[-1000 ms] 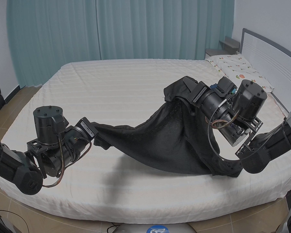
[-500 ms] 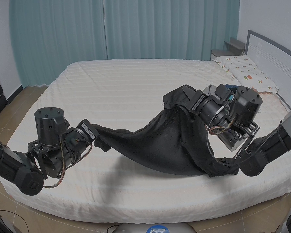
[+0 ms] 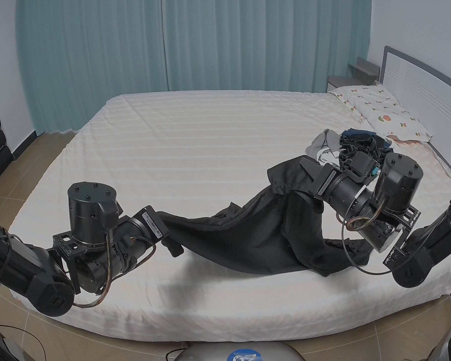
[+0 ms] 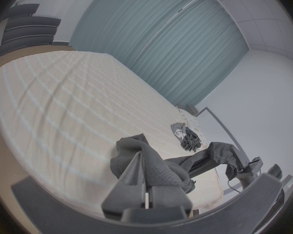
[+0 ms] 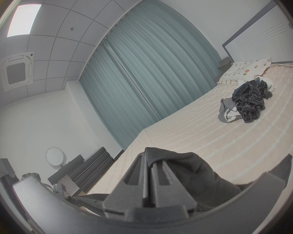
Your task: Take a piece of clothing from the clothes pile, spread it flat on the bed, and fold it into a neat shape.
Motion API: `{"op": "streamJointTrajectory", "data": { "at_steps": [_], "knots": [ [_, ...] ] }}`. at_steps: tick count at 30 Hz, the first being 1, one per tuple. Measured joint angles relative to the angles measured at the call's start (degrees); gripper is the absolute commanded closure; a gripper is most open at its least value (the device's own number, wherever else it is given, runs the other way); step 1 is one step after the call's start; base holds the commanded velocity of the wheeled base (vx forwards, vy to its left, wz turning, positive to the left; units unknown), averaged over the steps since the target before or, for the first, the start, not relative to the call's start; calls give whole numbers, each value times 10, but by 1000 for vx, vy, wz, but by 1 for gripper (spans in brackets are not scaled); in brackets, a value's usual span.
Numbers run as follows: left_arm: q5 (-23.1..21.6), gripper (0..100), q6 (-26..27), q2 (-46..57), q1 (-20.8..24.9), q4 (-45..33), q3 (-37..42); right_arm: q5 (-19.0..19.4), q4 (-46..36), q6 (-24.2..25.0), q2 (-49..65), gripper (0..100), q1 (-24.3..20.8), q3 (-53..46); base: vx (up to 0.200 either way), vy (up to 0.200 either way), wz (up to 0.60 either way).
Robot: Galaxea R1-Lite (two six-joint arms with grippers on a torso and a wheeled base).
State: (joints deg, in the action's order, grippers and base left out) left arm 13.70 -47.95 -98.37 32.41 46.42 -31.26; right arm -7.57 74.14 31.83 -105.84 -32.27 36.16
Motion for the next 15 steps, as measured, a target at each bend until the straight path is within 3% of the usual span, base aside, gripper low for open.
{"op": "streamJointTrajectory", "data": {
  "at_steps": [10, 15],
  "knots": [
    [1, 100, 1, 84, 22, -93, -4, 5, -6, 13, 131, 100, -42, -66, -20, 0, 0],
    [0, 100, 1, 147, 34, -161, -39, 7, -57, 15, 226, 100, -63, -61, 0, 0, 0]
  ]
}}
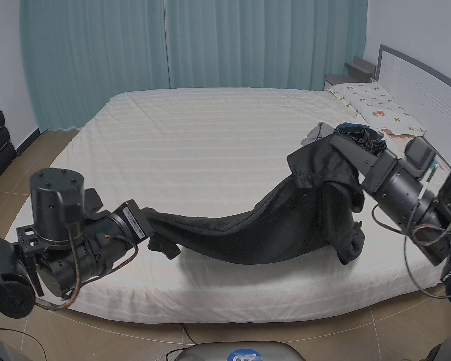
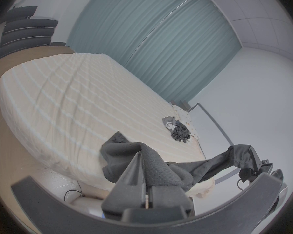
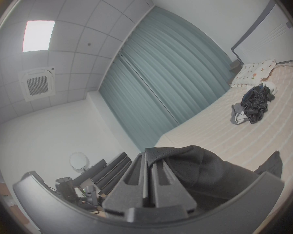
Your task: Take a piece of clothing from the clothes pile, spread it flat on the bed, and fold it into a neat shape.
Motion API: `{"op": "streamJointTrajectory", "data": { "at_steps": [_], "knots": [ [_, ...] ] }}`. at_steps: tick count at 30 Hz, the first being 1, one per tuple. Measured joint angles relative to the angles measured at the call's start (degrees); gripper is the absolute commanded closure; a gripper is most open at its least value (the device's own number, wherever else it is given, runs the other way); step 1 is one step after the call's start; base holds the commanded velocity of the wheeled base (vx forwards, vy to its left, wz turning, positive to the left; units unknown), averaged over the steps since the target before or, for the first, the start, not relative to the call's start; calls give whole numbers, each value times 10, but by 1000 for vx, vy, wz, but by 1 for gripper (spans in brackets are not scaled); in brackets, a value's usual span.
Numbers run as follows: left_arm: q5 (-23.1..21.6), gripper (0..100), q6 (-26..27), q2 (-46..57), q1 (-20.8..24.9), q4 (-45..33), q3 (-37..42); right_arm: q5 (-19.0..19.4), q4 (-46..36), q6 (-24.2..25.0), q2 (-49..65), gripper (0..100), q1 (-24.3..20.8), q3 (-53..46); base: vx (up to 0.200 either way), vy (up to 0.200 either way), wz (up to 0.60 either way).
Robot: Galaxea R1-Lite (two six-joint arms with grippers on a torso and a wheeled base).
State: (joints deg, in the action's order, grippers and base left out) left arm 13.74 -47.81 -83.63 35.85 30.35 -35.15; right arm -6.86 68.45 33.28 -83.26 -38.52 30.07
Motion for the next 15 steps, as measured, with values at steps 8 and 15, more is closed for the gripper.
{"op": "streamJointTrajectory", "data": {
  "at_steps": [8, 15],
  "knots": [
    [1, 100, -1, 49, -18, -86, -117, 22, -91, 21, 84, 100, 40, 125, 0, 0, 0],
    [0, 100, -15, 29, -59, -141, -203, 41, -198, 67, 65, 100, 122, 278, 57, 0, 0]
  ]
}}
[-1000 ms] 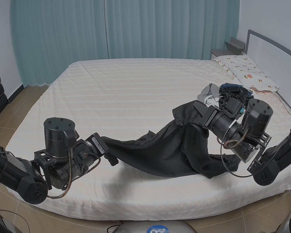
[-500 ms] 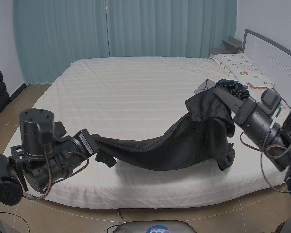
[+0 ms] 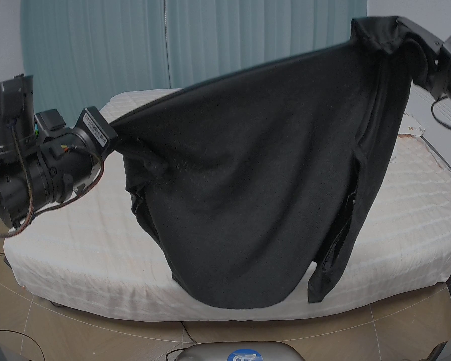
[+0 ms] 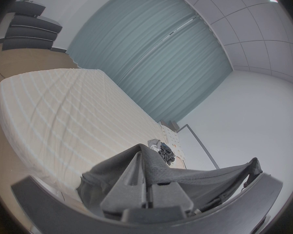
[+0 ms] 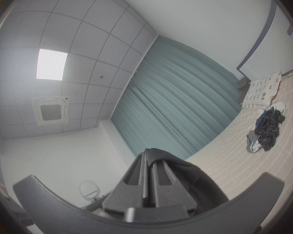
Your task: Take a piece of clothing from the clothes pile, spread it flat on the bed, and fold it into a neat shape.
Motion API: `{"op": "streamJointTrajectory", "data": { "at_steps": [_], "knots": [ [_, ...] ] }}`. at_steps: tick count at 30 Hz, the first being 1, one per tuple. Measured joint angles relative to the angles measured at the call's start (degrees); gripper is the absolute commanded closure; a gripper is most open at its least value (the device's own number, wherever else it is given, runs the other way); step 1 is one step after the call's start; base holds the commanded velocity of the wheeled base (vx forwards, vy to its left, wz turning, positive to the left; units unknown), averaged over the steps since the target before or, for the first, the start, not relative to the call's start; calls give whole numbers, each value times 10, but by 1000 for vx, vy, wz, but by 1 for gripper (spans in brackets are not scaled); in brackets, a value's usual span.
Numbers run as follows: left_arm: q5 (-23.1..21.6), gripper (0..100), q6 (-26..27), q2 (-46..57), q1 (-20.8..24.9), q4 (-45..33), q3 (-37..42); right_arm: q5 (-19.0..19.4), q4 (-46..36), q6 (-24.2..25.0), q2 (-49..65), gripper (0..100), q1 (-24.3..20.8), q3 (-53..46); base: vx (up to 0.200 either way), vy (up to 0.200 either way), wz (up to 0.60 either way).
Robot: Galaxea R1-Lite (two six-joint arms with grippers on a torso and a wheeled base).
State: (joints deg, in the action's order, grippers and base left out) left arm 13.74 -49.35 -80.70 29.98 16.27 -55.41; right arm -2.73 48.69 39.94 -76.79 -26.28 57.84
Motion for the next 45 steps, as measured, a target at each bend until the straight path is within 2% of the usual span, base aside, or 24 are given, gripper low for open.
{"op": "streamJointTrajectory", "data": {
  "at_steps": [4, 8, 19, 29, 37, 38, 45],
  "knots": [
    [-3, 100, -7, -39, -22, -17, -41, 6, -14, 13, -62, 100, 38, 48, 200, 0, 0],
    [-10, 100, -11, -89, -39, -26, -80, 10, 11, 2, -138, 100, 68, 74, 200, 0, 0],
    [-29, 100, -12, -245, -58, -31, -178, 16, 58, -50, -292, 100, 99, 107, 200, 0, 0],
    [-26, 100, -10, -419, -80, -34, -307, -4, 114, -70, -414, 100, 117, 135, 0, 0, 0],
    [-16, 100, -10, -518, -87, -34, -390, -28, 143, -96, -502, 100, 129, 171, 0, 0, 0],
    [-13, 0, -10, -532, -88, -34, -403, -34, 144, -98, -515, 0, 130, 182, 0, 0, 0],
    [10, 0, -16, -618, -88, -35, -496, -48, 146, -119, -605, 0, 138, 241, 0, 0, 0]
  ]
}}
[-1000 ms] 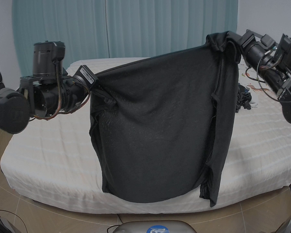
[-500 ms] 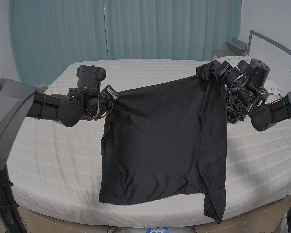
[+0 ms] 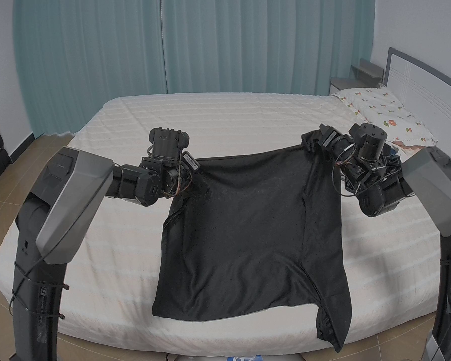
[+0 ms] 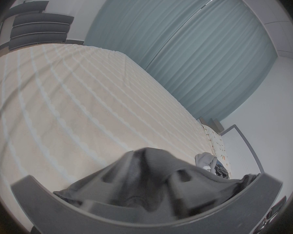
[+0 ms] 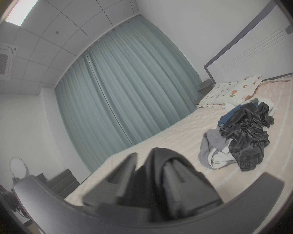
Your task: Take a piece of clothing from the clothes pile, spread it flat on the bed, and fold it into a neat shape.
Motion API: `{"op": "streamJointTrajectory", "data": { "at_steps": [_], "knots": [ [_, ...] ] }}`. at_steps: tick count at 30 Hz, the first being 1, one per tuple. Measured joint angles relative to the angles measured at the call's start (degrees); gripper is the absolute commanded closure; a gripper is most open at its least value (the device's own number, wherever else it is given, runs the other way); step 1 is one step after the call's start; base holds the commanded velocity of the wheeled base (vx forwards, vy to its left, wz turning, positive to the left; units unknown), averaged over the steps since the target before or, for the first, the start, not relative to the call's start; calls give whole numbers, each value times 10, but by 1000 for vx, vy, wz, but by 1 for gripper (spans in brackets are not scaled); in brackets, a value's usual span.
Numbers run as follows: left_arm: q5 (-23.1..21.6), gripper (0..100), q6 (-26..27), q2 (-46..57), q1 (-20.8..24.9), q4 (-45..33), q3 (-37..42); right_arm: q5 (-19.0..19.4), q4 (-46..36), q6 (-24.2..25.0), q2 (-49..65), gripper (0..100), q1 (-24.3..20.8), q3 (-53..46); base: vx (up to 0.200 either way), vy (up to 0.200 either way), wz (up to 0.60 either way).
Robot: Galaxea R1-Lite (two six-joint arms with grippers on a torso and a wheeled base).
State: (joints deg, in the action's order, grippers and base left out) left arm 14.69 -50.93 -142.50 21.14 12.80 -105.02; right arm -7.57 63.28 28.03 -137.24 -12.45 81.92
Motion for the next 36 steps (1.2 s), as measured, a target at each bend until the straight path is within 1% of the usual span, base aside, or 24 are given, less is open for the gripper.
{"op": "streamJointTrajectory", "data": {
  "at_steps": [4, 7, 9, 11, 12, 14, 18, 21, 25, 27, 29, 32, 34, 36],
  "knots": [
    [32, 0, -2, -49, -1, -4, -53, -6, -1, -35, -50, 0, 10, 19, 0, 0, 0],
    [54, 0, -1, -82, -2, -13, -76, -11, -8, -61, -82, 0, 21, 22, 0, 0, 0],
    [59, 0, 6, -101, -6, -13, -86, -12, -13, -79, -100, 0, 30, 20, 0, 0, 0],
    [60, 0, 15, -109, -9, -12, -89, -11, -13, -83, -107, 0, 32, 18, 0, 0, 0],
    [62, 0, 35, -121, -15, -11, -92, -9, -13, -86, -116, 0, 37, 17, 0, 0, 0],
    [64, 0, 49, -132, -23, -10, -94, -7, -12, -84, -123, 0, 38, 17, 0, 0, 0],
    [65, 0, 54, -145, -41, -8, -95, -11, -5, -74, -132, 0, 43, 22, 0, 0, 0],
    [64, 0, 55, -150, -47, -8, -96, -5, -4, -69, -132, 0, 48, 13, 0, 0, 0],
    [64, 0, 56, -151, -55, -9, -96, 28, 2, -51, -120, 0, 50, -18, 0, 0, 0],
    [64, 0, 56, -151, -61, -11, -96, 39, 5, -26, -109, 0, 52, -29, 0, 0, 0],
    [64, 0, 56, -150, -64, -13, -96, 40, 5, -5, -103, 0, 53, -28, 0, 0, 0],
    [64, 0, 52, -143, -68, -18, -91, 34, -5, 51, -91, 0, 61, -1, 0, 0, 0],
    [64, 0, 48, -135, -71, -23, -80, 27, -20, 77, -88, 0, 67, 18, 0, 0, 0],
    [63, 0, 44, -125, -73, -28, -64, 22, -37, 90, -86, 0, 73, 32, 0, 0, 0]
  ]
}}
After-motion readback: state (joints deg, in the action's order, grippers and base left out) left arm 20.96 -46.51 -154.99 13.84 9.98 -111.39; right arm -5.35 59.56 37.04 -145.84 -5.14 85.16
